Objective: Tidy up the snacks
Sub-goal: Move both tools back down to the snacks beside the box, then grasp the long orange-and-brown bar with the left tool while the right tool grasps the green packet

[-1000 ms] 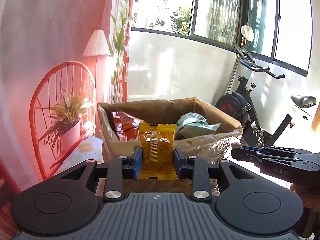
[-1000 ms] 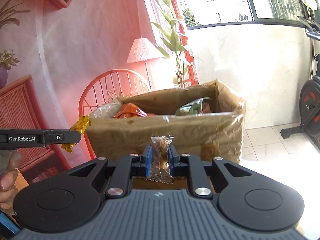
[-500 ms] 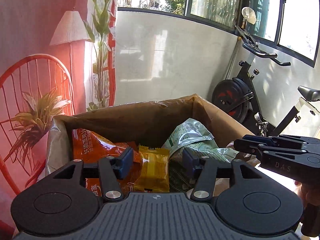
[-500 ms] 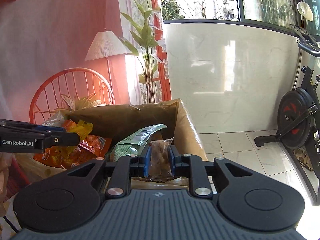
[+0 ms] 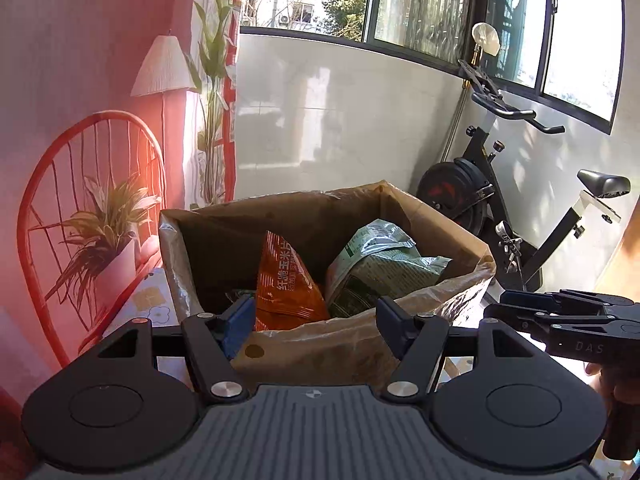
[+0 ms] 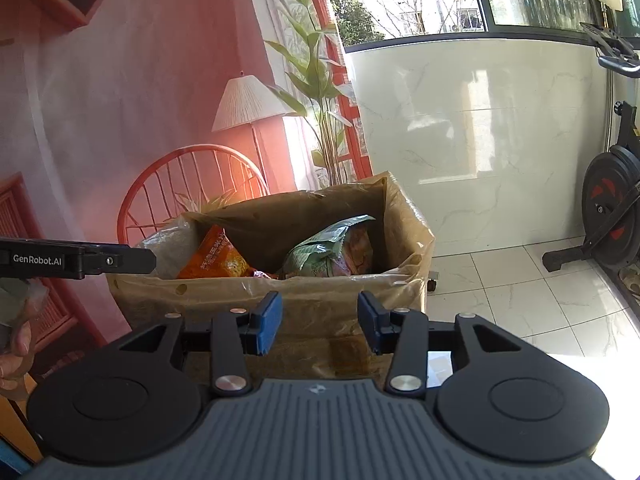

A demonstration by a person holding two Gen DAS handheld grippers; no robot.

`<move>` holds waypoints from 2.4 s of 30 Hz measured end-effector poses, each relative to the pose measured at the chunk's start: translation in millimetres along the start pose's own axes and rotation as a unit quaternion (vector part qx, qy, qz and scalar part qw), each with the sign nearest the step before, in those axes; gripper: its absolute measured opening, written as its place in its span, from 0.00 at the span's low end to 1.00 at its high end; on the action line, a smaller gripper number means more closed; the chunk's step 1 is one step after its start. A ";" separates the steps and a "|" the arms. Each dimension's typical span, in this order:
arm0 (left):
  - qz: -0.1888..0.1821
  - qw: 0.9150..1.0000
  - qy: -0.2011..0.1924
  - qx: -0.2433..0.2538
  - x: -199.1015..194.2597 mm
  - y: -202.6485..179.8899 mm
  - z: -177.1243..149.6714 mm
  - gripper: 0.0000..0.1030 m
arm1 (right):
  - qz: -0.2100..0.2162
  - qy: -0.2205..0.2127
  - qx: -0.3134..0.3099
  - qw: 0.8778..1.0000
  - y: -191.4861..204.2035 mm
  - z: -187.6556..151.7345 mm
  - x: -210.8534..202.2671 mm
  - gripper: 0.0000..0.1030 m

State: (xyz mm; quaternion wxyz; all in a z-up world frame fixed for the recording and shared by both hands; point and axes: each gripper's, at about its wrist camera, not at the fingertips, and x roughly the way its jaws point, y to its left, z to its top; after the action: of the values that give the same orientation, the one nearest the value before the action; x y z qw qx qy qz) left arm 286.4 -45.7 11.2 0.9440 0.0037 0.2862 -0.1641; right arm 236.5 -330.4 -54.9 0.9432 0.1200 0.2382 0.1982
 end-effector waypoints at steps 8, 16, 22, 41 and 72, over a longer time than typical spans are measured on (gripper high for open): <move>-0.012 0.999 0.032 -0.036 -26.7 17.0 -44.5 0.67 | 0.016 0.056 0.012 0.998 1.7 -45.2 -1.9 0.53; -0.033 0.996 0.084 -0.011 -11.4 21.6 -102.0 0.67 | 0.009 0.088 -0.003 0.996 9.6 -78.8 2.8 0.60; -0.071 0.988 0.139 0.000 21.4 19.7 -152.3 0.67 | 0.012 0.121 -0.045 0.992 17.7 -106.9 11.6 0.65; 0.003 0.983 0.183 0.020 61.0 14.4 -193.0 0.41 | 0.005 0.200 -0.166 0.966 6.8 -135.3 46.3 0.66; 0.042 0.985 0.153 -0.068 48.7 32.2 -203.9 0.40 | -0.009 0.099 -0.044 0.994 -7.4 -177.8 44.8 0.40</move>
State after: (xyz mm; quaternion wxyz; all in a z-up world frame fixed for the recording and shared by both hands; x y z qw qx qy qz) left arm 224.6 -9.7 -188.4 0.8932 -0.0235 0.4373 -0.1019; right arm 186.8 -294.2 -227.7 0.9212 0.0558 0.3220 0.2112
